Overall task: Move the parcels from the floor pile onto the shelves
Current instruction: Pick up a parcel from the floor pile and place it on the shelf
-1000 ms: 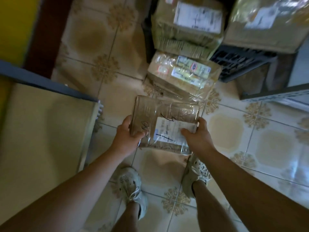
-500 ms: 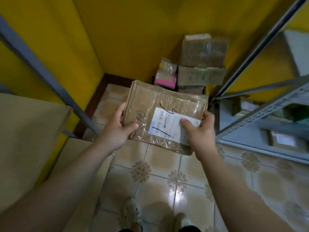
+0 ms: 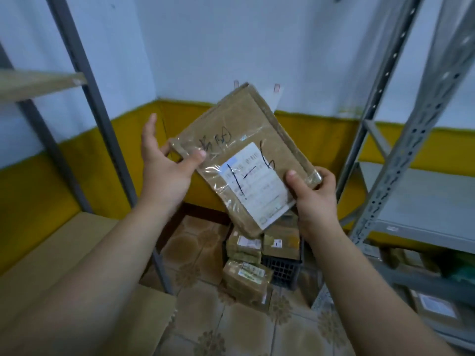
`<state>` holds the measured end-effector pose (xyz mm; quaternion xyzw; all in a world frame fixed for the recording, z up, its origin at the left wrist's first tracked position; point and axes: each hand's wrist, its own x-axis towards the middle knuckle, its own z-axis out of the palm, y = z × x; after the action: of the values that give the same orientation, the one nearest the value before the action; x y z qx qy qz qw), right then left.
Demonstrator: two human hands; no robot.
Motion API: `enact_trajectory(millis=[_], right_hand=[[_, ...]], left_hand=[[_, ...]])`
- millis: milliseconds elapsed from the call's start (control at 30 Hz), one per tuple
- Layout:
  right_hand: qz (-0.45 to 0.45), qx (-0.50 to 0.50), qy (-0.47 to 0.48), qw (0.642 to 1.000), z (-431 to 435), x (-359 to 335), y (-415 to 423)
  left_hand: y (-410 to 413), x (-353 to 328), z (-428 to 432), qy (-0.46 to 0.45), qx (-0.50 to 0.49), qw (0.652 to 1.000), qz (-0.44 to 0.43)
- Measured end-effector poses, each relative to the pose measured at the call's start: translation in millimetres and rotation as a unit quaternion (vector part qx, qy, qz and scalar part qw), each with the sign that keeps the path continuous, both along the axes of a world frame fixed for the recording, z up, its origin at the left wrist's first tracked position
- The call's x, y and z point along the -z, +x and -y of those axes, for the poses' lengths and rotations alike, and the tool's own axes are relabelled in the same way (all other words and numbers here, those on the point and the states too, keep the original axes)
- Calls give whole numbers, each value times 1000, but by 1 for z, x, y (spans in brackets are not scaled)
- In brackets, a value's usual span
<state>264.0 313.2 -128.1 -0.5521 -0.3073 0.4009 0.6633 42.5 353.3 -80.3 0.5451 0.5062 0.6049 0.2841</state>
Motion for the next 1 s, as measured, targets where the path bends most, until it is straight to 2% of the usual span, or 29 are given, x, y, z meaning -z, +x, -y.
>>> enact_trajectory(millis=[67, 167, 233, 333, 400, 533, 667, 1000], right_hand=[[-66, 19, 32, 997, 12, -19, -3], [-110, 34, 63, 991, 28, -42, -8], [-63, 39, 76, 994, 43, -50, -9], [141, 40, 30, 989, 68, -64, -7], [213, 21, 21, 977, 82, -76, -7], [208, 29, 27, 977, 105, -90, -15], [249, 59, -10, 967, 140, -81, -24], [263, 230, -119, 930, 255, -62, 21]], left_hand=[[18, -16, 15, 6, 38, 996, 76], [45, -17, 39, -27, 190, 981, 28], [51, -17, 48, -23, 227, 973, 26], [40, -28, 53, -14, 247, 968, 39], [30, -36, 58, -2, 269, 963, 12], [17, -42, 78, -3, 332, 943, -35], [14, -28, 97, -32, 388, 919, -56], [88, -2, 171, -54, 508, 857, -65]])
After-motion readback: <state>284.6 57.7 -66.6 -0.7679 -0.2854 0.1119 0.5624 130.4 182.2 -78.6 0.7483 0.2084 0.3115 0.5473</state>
